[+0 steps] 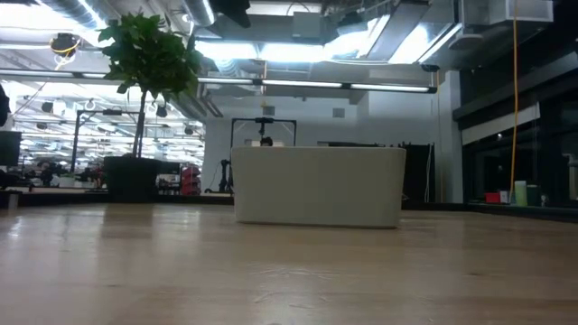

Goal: Pick and place pill bottles into a basket
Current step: Put the right white pill bottle into the gray bin

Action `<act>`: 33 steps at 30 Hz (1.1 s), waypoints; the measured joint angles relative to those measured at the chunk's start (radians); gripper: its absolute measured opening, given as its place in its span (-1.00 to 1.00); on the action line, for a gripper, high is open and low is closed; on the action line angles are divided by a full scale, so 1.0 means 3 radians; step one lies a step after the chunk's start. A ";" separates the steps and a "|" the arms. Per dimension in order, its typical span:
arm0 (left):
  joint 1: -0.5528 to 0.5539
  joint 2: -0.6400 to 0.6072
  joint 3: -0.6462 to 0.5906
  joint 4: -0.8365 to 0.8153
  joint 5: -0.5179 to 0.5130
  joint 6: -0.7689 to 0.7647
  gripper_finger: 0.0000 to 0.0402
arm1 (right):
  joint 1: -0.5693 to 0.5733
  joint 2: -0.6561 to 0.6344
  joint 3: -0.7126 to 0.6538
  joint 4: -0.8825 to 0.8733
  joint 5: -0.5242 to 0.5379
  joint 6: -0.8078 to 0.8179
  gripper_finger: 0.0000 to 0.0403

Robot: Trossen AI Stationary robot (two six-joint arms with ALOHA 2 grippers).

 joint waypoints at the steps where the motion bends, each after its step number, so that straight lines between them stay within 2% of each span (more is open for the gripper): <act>1: 0.0000 0.0000 0.0000 0.0000 0.0000 0.0000 0.30 | 0.0000 0.0000 0.0000 0.0016 -0.0003 -0.0002 0.12; 4: 0.0000 0.0000 0.0000 0.0000 -0.0001 0.0000 0.30 | 0.0000 -0.0005 0.0000 0.0099 -0.0024 -0.0011 -0.18; 5: 0.0000 0.0000 0.0000 0.0001 -0.0001 -0.0001 0.30 | 0.0000 -0.0006 0.0001 0.0150 -0.0026 -0.0015 -0.21; 10: 0.0000 -0.0001 0.0000 0.0000 -0.0003 -0.0020 0.30 | -0.0027 -0.0014 0.0076 0.0217 0.0049 -0.0172 -0.21; 14: -0.0001 -0.0002 0.0000 0.0000 -0.0003 -0.0031 0.30 | -0.0149 -0.0025 0.0370 -0.0084 0.0289 -0.0503 -0.21; 23: -0.0011 -0.0178 0.0006 0.0117 -0.0010 -0.0120 0.30 | -0.0792 -0.0031 0.1467 -0.1269 0.1036 -0.1996 -0.21; 27: -0.0011 -0.0322 0.0009 0.0189 -0.0041 -0.0178 0.30 | -0.1186 -0.0031 0.1799 -0.1238 0.1204 -0.2795 -0.21; 33: -0.0011 -0.0587 0.0013 0.0222 -0.0268 -0.0323 0.30 | -0.1645 -0.0006 0.1832 -0.0904 0.1211 -0.3636 -0.21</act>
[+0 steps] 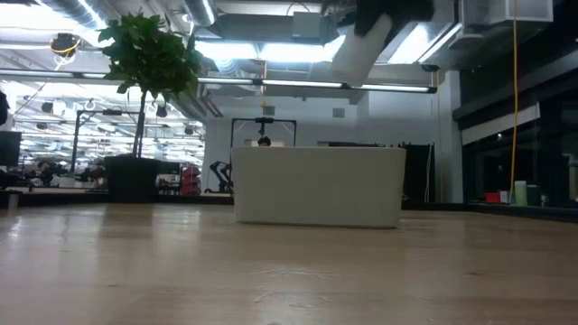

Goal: Pick and place pill bottles into a basket
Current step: Put the right white pill bottle into the gray bin

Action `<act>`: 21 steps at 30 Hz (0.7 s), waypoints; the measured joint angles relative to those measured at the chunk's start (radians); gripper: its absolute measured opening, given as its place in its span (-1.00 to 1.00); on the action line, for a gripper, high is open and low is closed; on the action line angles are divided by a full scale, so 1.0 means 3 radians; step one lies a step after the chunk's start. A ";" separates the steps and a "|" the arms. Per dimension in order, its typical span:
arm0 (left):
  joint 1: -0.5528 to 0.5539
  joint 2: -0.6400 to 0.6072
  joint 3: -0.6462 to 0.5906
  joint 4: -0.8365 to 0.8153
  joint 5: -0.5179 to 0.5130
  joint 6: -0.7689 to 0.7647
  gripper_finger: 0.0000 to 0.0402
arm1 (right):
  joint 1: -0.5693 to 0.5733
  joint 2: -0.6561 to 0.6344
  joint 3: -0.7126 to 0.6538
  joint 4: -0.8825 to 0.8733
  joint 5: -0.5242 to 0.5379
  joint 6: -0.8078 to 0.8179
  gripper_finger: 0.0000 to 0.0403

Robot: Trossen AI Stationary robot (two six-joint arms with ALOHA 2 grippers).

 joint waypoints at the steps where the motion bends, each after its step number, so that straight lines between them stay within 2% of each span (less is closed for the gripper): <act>1: 0.0000 -0.0041 0.0000 -0.0001 -0.0043 -0.0040 0.30 | -0.0058 0.0016 0.0000 0.0004 -0.0007 -0.0090 -0.21; 13: -0.0001 -0.0377 0.0001 0.0057 -0.0335 -0.0238 0.30 | -0.0501 0.0521 -0.0024 0.0043 -0.0484 -0.0780 -0.21; 21: -0.0001 -0.0387 -0.0003 0.0054 -0.0358 -0.0239 0.30 | -0.0574 0.0839 -0.0023 0.0020 -0.0562 -0.0960 -0.21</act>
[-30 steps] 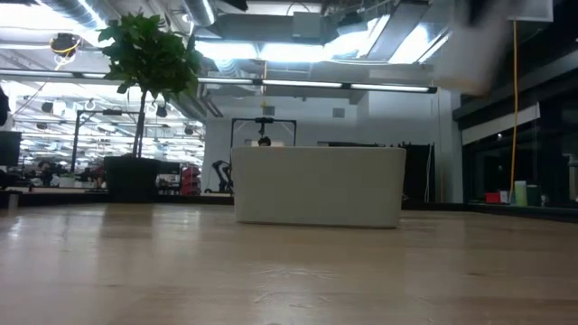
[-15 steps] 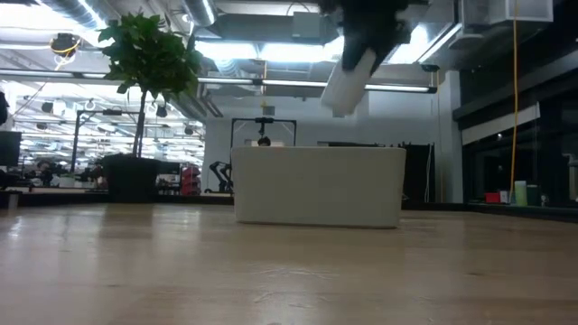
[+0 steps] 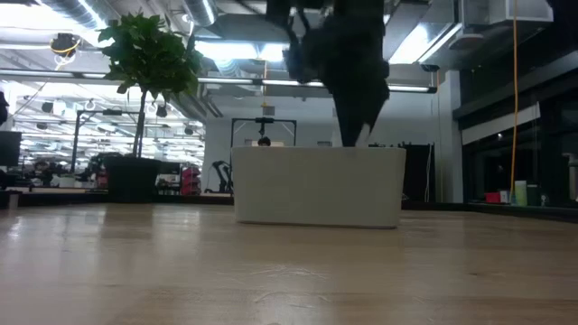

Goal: Pick and place pill bottles into a basket
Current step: Put the right white pill bottle into the gray bin, then put the white pill bottle into the gray bin

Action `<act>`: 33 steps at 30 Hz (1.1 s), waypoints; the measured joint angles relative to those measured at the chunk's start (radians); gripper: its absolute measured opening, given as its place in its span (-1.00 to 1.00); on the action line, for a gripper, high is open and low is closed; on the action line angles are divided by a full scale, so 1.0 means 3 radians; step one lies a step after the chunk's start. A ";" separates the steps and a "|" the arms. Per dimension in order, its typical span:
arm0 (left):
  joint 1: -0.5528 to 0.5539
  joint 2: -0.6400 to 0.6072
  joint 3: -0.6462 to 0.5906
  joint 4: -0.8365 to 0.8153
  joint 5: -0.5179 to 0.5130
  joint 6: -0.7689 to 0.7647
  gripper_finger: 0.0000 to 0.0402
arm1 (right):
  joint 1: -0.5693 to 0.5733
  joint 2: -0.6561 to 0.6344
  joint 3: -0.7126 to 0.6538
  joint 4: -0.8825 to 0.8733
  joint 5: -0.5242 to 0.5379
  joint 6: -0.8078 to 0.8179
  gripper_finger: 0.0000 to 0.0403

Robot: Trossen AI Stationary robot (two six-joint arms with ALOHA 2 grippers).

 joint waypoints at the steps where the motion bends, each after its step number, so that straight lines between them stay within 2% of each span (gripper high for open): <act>1: 0.0000 0.0004 0.0000 0.0000 0.0000 0.0000 0.30 | -0.0006 0.0045 0.0000 -0.0015 -0.0029 -0.0034 -0.21; 8: 0.0000 0.0015 -0.0003 -0.0001 0.0026 -0.0001 0.30 | -0.0015 0.0273 0.0000 -0.0057 -0.0165 -0.0145 -0.21; 17: -0.0098 0.0015 -0.0003 -0.0001 0.0051 0.0000 0.30 | -0.0021 0.0330 -0.0008 -0.0028 -0.0274 -0.0216 -0.21; 19: -0.0123 0.0025 -0.0003 0.0000 0.0051 0.0001 0.30 | -0.0021 0.0330 -0.0008 -0.0027 -0.0278 -0.0217 -0.09; 24: -0.0186 0.0057 -0.0004 -0.0002 0.0049 0.0004 0.30 | -0.0021 0.0336 0.0015 -0.0056 -0.0283 -0.0179 0.46; 26: -0.0208 0.0076 -0.0004 -0.0001 0.0050 0.0007 0.30 | -0.0020 0.0336 0.0092 -0.0103 -0.0284 -0.0177 0.60; 29: -0.0239 0.0100 -0.0004 0.0000 0.0050 0.0009 0.30 | -0.0020 0.0336 0.0282 -0.0149 -0.0284 -0.0167 0.70; 33: -0.0263 0.0134 -0.0004 -0.0002 0.0051 0.0009 0.29 | -0.0020 0.0336 0.0673 -0.0270 -0.0282 -0.0129 0.70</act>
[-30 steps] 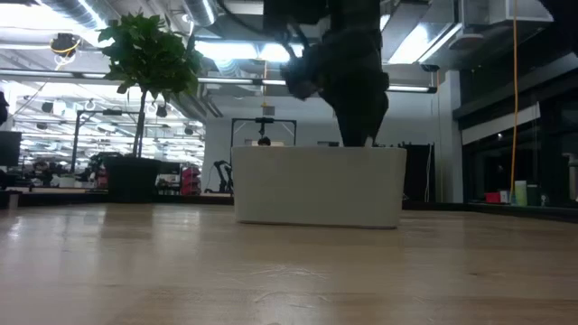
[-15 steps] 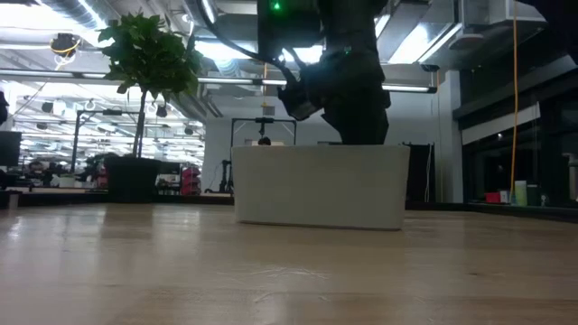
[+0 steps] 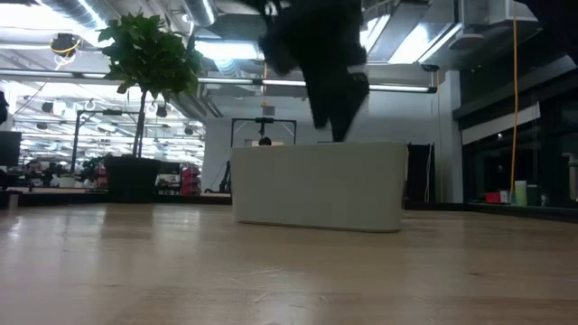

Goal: Pick and place pill bottles into a basket
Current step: Put the white pill bottle into the gray bin

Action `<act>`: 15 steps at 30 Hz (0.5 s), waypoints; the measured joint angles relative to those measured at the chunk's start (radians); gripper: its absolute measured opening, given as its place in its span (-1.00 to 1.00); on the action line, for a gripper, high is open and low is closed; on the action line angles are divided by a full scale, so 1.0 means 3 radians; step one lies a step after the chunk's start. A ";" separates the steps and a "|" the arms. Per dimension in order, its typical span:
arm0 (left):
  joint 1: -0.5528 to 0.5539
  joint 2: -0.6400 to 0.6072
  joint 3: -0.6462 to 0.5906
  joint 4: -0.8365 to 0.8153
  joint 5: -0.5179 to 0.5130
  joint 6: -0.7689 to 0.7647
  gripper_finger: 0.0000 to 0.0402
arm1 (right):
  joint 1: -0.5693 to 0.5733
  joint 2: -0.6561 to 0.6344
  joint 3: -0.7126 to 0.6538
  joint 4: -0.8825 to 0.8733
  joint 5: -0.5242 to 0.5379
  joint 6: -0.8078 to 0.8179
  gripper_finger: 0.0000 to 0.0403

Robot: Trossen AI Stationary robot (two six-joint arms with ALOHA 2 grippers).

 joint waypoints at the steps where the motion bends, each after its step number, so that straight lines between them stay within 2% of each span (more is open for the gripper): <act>1: 0.0000 0.0001 0.0000 0.0000 0.0000 0.0001 0.29 | 0.0000 0.0000 0.0114 -0.0050 0.0000 0.0012 0.69; 5: 0.0001 0.0007 0.0000 -0.0005 -0.0001 -0.0001 0.29 | 0.0021 0.0000 0.0628 -0.0292 0.0037 0.0044 0.63; 7: 0.0001 0.0006 0.0000 -0.0074 0.0027 -0.0016 0.29 | 0.0054 0.0000 0.0905 -0.0472 0.0219 0.0049 0.60; 9: 0.0001 0.0000 0.0000 -0.0212 0.0059 -0.0080 0.29 | 0.0116 0.0000 0.1200 -0.0736 0.0618 0.0049 0.57; 11: 0.0001 0.0003 0.0000 -0.0371 0.0063 -0.0200 0.29 | 0.0199 -0.0062 0.1342 -0.0910 0.1180 0.0016 0.54; 15: -0.0090 0.0074 -0.0054 -0.0792 0.0061 -0.0494 0.29 | 0.0360 -0.0530 0.0934 -0.0949 0.2316 0.0128 0.48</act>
